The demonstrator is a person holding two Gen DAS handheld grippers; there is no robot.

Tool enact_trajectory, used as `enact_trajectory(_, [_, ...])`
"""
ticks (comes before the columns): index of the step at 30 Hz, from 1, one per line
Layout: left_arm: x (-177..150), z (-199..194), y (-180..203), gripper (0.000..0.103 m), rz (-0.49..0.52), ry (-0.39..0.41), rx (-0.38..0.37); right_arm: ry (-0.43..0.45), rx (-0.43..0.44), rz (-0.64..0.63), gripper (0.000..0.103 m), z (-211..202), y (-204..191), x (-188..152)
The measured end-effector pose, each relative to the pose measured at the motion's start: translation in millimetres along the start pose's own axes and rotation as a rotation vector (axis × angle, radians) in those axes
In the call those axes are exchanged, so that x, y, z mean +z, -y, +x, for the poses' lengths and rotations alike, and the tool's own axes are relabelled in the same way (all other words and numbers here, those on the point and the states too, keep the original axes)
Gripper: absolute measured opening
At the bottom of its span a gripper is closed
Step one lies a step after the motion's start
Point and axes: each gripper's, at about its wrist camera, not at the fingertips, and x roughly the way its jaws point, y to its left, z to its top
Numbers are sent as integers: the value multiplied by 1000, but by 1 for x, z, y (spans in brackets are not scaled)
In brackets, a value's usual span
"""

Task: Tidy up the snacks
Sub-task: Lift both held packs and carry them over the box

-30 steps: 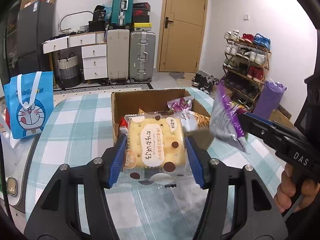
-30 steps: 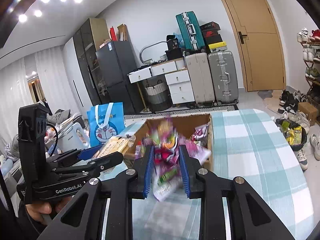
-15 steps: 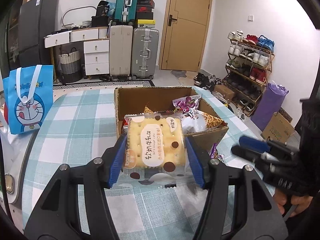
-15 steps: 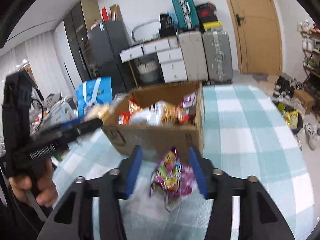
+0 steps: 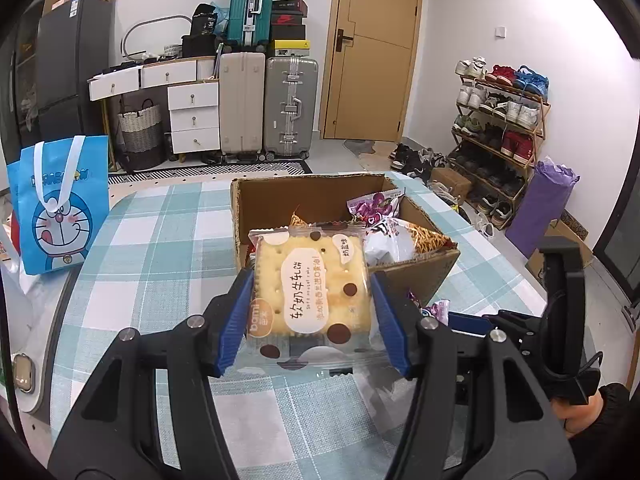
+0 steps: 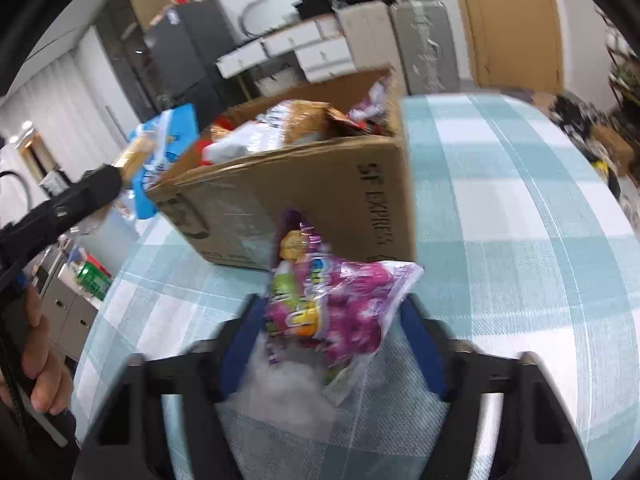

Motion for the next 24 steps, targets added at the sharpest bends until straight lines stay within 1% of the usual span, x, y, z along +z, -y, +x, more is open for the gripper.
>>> enact_trajectory(2, [0, 1, -1, 55, -1, -1, 0, 5, 12, -6, 38, -3, -1, -1])
enact_trajectory(6, [0, 0, -2, 55, -3, 3, -2, 45, 13, -16, 33, -17, -4, -3])
enact_trajectory(8, [0, 1, -2, 55, -1, 6, -3, 76, 25, -20, 20, -27, -5, -2])
enact_trajectory(11, [-1, 0, -1, 55, -2, 4, -3, 124, 26, -37, 19, -40, -8, 0])
enact_trajectory(13, [-1, 0, -2, 55, -2, 7, -2, 118, 18, -42, 19, -40, -8, 1])
enact_trajectory(18, [-1, -1, -2, 55, -1, 5, -3, 147, 27, -58, 17, -48, -12, -2])
enact_trajectory(19, [-1, 0, -2, 55, -4, 4, -5, 152, 26, -66, 11, -51, -13, -2])
enact_trajectory(24, [-1, 0, -2, 55, -6, 5, -6, 167, 33, -77, 10, -58, -13, -3])
